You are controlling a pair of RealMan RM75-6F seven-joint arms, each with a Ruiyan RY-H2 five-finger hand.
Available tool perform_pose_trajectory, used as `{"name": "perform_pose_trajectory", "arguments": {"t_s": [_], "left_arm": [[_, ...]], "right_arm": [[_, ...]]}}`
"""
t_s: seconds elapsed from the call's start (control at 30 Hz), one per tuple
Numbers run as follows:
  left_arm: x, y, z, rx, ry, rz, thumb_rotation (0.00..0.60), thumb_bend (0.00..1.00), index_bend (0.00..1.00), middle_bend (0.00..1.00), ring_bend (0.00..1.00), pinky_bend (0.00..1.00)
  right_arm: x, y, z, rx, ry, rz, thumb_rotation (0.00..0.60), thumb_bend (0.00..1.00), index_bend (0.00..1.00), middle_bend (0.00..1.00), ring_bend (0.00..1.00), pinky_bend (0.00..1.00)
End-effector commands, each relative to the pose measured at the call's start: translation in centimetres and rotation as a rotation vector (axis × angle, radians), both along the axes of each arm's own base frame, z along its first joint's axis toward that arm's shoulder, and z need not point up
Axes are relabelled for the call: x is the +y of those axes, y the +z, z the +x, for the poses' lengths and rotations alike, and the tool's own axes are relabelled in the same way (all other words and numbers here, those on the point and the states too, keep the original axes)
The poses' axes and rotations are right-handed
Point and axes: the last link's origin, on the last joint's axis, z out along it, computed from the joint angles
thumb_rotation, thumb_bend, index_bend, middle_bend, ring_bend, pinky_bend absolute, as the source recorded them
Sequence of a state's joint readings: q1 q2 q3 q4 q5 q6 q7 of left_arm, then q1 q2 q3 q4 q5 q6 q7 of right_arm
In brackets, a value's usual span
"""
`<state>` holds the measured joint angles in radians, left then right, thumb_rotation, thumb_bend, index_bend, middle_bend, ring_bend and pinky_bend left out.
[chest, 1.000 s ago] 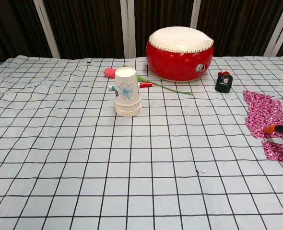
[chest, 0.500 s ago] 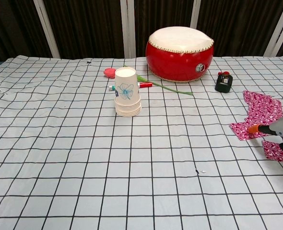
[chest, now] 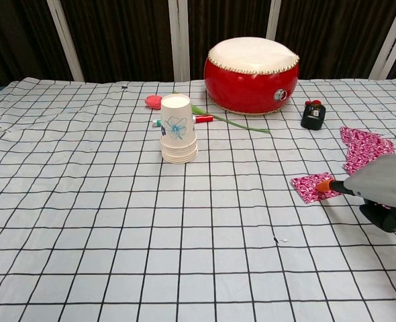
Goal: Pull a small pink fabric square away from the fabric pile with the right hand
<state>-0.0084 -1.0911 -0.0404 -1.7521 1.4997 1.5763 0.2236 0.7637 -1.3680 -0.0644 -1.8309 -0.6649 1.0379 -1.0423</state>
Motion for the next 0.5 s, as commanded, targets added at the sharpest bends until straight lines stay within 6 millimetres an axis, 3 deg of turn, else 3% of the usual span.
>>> {"name": "perform_pose_trajectory", "arguments": {"t_s": [0.03,0.3,0.43,0.5], "left_arm": [[0.0,0.1,0.0,-0.001,-0.001,0.001,0.6,0.25,0.1,0.0,0.0,0.02],[0.0,0.2,-0.1,-0.005,0.001,0.003,0.6,0.25,0.1,0.0,0.0,0.02],[0.0,0.2,-0.1,-0.006,0.001,0.002,0.6,0.25,0.1,0.0,0.0,0.02],[0.0,0.1,-0.1,-0.007,0.001,0.0,0.6,0.25,0.1,0.0,0.0,0.02]], "right_arm": [[0.1,-0.2,0.5,-0.002,0.008,0.004,0.6,0.79,0.07,0.85,0.86,0.72],[-0.1,0.3,1.5,-0.028,0.006,-0.03,0.6,0.78,0.07,0.85,0.86,0.72],[-0.1,2.2,2.2,-0.101,0.006,-0.093,0.6,0.79,0.07,0.85,0.86,0.72],[0.4,3.8,2.5,-0.162,0.012,-0.142,0.6,0.78,0.04,0.76,0.81,0.71]]}}
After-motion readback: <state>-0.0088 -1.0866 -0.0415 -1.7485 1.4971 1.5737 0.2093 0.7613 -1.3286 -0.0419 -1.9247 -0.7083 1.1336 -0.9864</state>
